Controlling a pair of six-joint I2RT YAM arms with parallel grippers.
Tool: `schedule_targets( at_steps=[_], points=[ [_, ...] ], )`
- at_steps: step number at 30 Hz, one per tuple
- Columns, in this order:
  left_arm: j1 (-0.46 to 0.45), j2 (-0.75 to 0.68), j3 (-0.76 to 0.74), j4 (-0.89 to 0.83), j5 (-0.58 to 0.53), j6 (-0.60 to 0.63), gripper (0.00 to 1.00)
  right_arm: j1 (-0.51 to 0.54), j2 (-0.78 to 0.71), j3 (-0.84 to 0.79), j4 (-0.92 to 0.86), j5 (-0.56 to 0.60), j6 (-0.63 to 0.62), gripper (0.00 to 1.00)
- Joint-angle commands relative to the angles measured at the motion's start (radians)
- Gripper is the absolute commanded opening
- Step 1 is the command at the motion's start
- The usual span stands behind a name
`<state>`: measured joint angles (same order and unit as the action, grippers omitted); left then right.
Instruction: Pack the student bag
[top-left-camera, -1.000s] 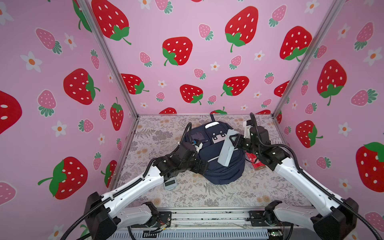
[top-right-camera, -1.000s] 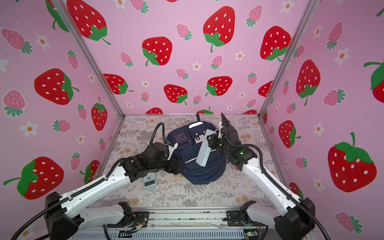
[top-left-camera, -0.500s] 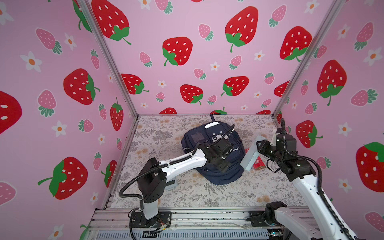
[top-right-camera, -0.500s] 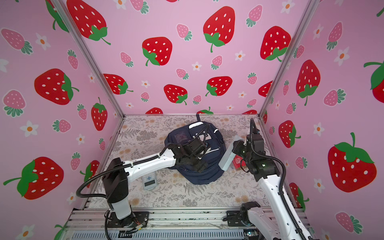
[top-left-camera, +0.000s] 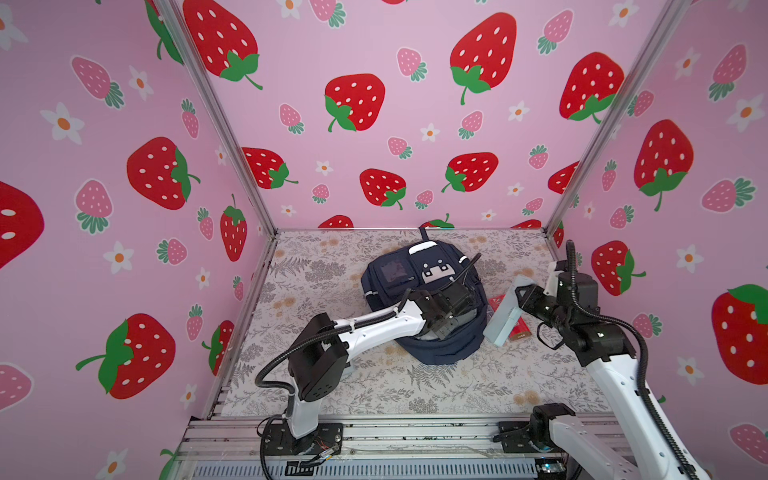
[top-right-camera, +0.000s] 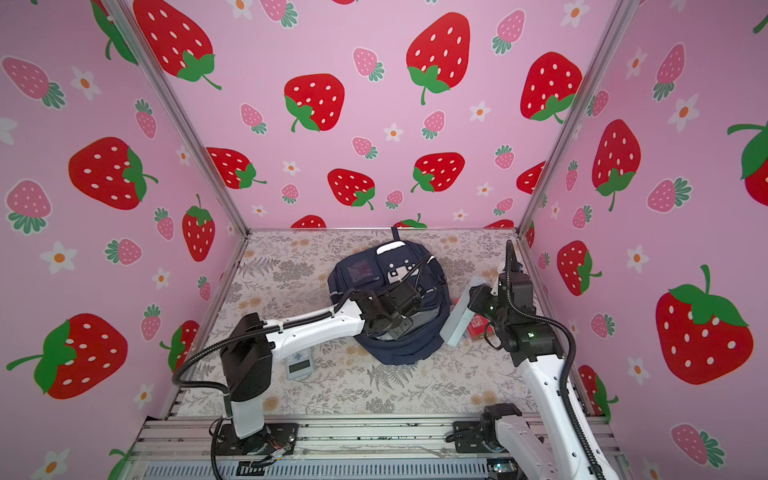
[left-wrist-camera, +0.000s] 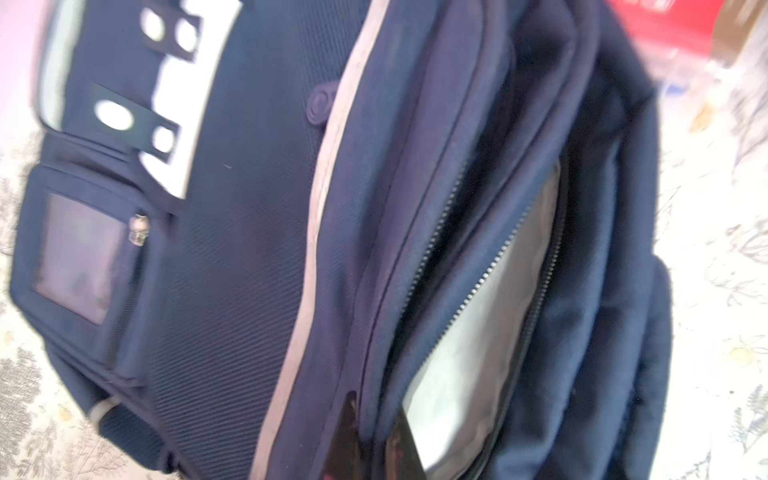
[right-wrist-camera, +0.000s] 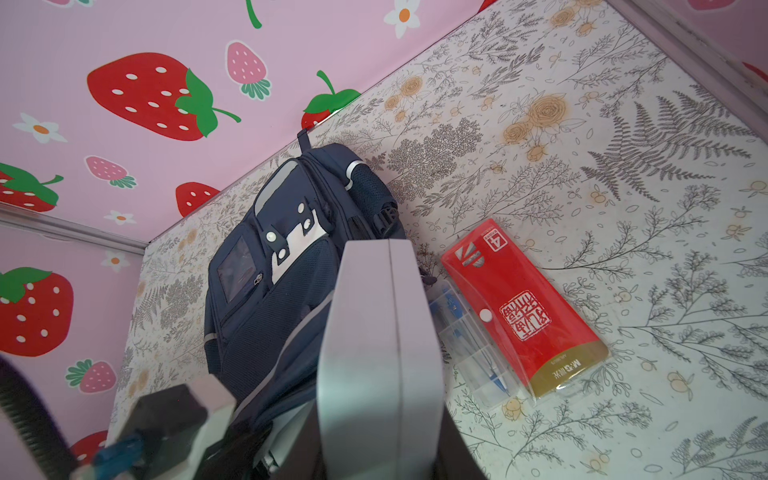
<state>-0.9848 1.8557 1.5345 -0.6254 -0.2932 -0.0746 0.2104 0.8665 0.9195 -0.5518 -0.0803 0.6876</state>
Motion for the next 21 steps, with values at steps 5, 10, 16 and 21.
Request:
schedule_targets(
  at_steps=[5, 10, 16, 21],
  points=[
    [0.187, -0.315, -0.193, 0.228, 0.321, -0.125, 0.00, -0.007, -0.012, -0.050, 0.151, -0.162, 0.082, 0.18],
    [0.282, -0.339, -0.224, 0.250, 0.527, -0.159, 0.00, -0.001, 0.025, -0.161, 0.411, -0.318, 0.240, 0.17],
    [0.317, -0.362, -0.266, 0.276, 0.574, -0.184, 0.00, 0.070, 0.112, -0.213, 0.592, -0.308, 0.346, 0.17],
    [0.349, -0.387, -0.290, 0.302, 0.606, -0.203, 0.00, 0.189, 0.193, -0.278, 0.781, -0.214, 0.459, 0.19]
  ],
)
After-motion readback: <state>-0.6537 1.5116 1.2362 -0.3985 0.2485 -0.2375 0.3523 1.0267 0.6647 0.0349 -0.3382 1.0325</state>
